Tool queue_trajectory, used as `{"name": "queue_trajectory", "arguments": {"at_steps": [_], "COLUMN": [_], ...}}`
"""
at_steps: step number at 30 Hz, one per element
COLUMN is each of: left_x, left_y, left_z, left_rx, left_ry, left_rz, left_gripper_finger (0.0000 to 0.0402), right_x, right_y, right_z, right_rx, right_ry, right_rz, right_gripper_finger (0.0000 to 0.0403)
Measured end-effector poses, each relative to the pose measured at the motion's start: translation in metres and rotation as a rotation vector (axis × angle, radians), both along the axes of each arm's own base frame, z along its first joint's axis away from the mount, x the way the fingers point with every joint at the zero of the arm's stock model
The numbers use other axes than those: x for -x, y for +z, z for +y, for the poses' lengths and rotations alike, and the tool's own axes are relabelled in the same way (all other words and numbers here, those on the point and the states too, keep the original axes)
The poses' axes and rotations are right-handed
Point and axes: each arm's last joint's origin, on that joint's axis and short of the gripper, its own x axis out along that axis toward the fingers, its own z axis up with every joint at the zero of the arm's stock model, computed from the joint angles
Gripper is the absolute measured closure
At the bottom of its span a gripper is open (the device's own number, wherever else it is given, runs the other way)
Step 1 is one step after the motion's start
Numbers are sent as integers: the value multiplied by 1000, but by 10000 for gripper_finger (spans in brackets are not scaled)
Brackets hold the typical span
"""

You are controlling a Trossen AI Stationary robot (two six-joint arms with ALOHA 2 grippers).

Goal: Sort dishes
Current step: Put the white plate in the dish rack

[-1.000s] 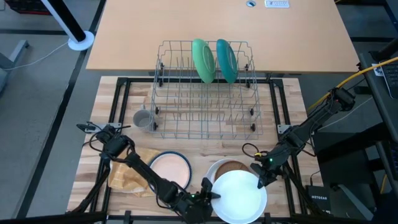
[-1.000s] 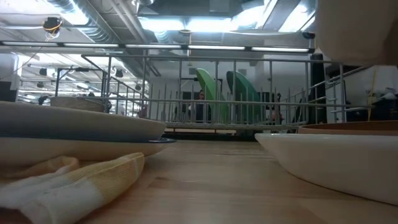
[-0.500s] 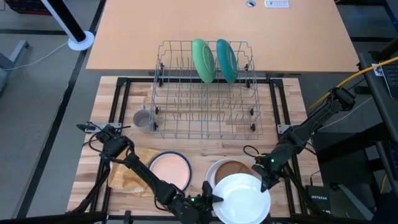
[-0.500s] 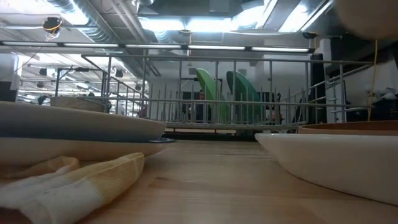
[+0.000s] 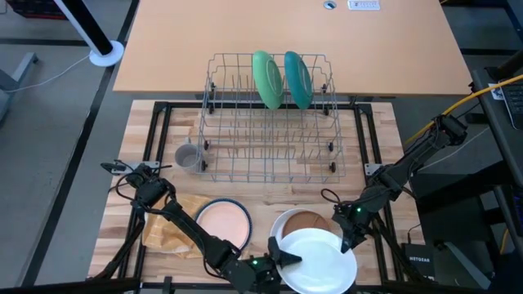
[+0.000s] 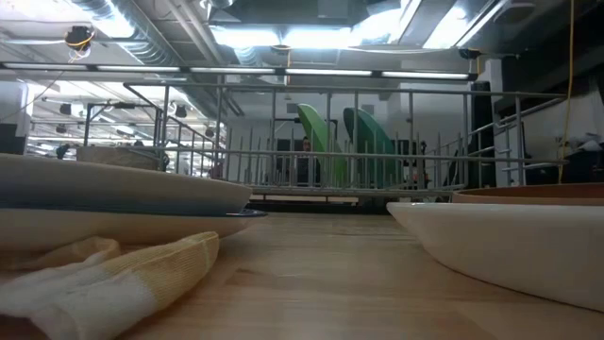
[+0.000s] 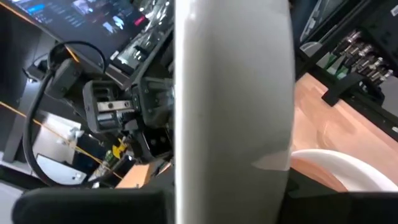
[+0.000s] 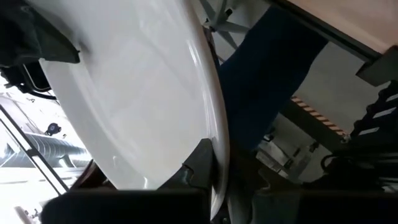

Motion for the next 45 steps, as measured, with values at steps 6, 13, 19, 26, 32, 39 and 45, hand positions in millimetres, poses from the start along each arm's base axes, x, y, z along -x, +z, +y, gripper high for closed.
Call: {"name": "queue_trajectory", "arguments": {"at_steps": [6,13,19,26,32,39,45], "left_x": [2,3,4,6,14,19,21], "left_y": [-1,-4,-6,-9,-14,-15,-14], "left_z": [-4,-5,-4,-7,-12,-17,-18], "left_rx": [-21,27,97,156,248,339,444], "left_ry": [-40,-24,-3,16,82,130,187], "left_rz": [12,21,23,29,18,-15,-78], "left_gripper_finger": [341,342,348,350,351,351,351], "right_x": [0,0,-2,-1,-2,2,10], "right_y": [-1,-6,-7,-12,-18,-22,-24], "right_z": [0,-2,-4,-7,-14,-22,-31], "right_rx": [17,62,95,223,426,578,685], "right_ry": [-7,-42,-120,-135,-258,-328,-344], "right_rz": [-15,14,0,-60,-158,-159,-151], "right_gripper_finger": [375,341,319,304,304,304,303]}}
